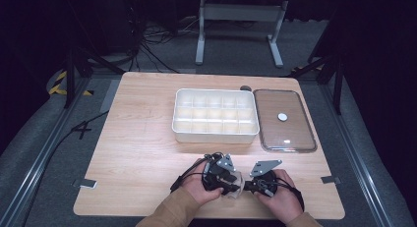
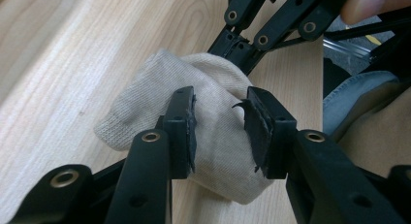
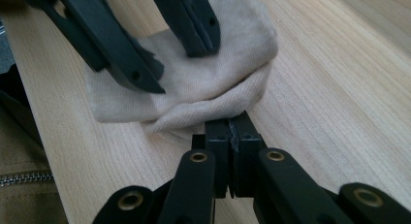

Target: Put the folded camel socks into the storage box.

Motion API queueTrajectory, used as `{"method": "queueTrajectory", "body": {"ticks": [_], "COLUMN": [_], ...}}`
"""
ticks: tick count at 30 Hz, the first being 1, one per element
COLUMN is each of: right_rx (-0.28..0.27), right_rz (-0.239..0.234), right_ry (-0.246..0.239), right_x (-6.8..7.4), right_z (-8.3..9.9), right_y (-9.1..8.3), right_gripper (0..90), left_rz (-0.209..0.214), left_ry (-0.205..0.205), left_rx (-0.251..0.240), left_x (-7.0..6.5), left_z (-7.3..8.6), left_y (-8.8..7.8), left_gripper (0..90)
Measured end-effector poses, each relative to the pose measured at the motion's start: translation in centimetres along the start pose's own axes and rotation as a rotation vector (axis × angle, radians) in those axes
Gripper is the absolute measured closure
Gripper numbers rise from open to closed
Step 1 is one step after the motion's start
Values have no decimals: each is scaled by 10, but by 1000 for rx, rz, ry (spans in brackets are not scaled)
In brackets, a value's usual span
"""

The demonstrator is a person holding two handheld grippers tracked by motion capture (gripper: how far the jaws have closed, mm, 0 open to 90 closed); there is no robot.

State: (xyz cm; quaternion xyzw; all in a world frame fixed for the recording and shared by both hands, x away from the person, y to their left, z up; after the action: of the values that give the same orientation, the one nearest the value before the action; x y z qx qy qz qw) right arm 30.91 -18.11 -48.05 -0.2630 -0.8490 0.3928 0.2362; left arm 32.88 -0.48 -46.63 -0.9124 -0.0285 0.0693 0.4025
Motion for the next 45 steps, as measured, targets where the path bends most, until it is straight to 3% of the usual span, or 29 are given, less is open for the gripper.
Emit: {"method": "queueTrajectory", "body": {"ticks": [7, 16, 19, 23, 28, 35, 41, 45], "right_rx": [-7, -130, -174, -194, -209, -177, -157, -156], "right_rz": [2, 21, 11, -1, -3, -5, 1, 3], "right_ry": [25, 19, -1, -10, -8, 4, -1, -4], "right_x": [-5, -6, 0, 5, 3, -4, -6, -6], "right_z": [4, -5, -11, -16, -19, -15, -14, -14], "right_y": [-8, -34, -32, -25, -16, -4, -1, -1], "right_gripper": [871, 878, 886, 886, 886, 889, 890, 889], "left_rz": [9, -9, -13, -21, -30, -43, -79, -73], "left_ry": [-21, -6, -11, -21, -17, -16, -24, -17], "left_rx": [-3, 4, 4, -3, -11, -30, -63, -49], "left_x": [1, -1, -2, -3, -4, -7, -8, -10], "left_z": [0, 0, 0, 1, 2, 3, 9, 12], "left_y": [4, 3, 3, 2, 1, -3, -23, -23], "left_gripper": [655, 653, 650, 646, 638, 602, 613, 635]}}
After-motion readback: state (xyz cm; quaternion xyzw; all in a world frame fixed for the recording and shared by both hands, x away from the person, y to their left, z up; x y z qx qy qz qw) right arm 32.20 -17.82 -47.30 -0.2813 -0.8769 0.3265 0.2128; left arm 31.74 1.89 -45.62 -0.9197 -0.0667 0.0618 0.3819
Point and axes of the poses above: each handheld gripper's, and its own axes: y roughly forward along the jaws, z roughly out of its underside, x roughly to its left, the point moved 2 cm from there along y, roughly forward along the jaws, and after that the axes turned 10 degrees about y, right-handed, at the moved point
